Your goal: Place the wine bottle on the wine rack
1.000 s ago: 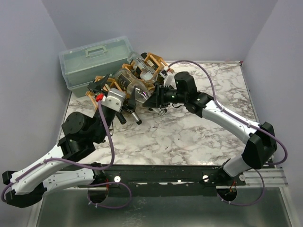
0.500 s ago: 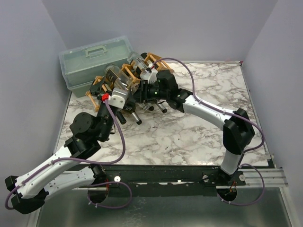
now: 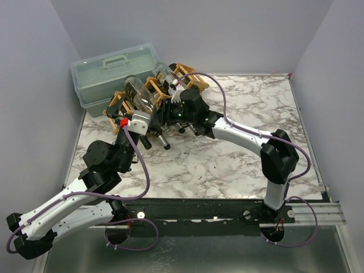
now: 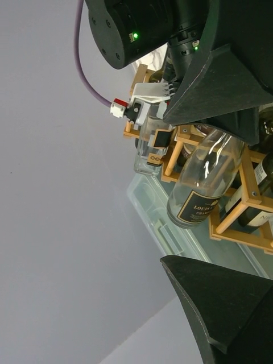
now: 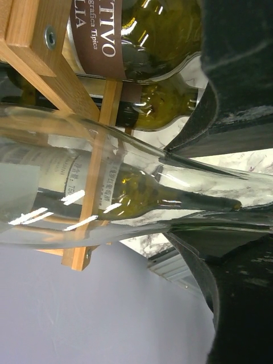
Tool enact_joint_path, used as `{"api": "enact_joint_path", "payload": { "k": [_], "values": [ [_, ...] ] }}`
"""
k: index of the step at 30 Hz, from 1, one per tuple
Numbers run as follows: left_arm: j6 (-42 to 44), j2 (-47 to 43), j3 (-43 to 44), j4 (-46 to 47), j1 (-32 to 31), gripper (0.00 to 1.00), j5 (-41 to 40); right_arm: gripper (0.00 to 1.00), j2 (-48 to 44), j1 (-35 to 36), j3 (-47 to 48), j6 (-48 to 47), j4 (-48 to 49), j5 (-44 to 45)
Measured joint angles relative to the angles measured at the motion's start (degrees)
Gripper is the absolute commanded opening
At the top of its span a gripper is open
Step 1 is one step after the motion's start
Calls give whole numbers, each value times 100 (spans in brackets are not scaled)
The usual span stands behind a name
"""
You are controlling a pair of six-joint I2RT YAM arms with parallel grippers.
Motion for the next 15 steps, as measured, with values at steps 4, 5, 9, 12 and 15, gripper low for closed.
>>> {"api": "enact_joint_path", "payload": {
  "k": [4,5,9,12,15],
  "values": [
    [35,-15,-66,103,0,99,0,23,22,76,0,-9,24,201],
    [50,-15,-79,122,0,99,0,26,26,103,0,-17,28,256],
    [76,-22,-116,175,0,99,2,34,26,179,0,-111,24,490],
    [94,-46,-142,221,0,99,0,42,28,216,0,-179,7,662],
    [94,-57,-144,232,0,99,2,48,28,247,0,-254,-2,772]
  ]
}}
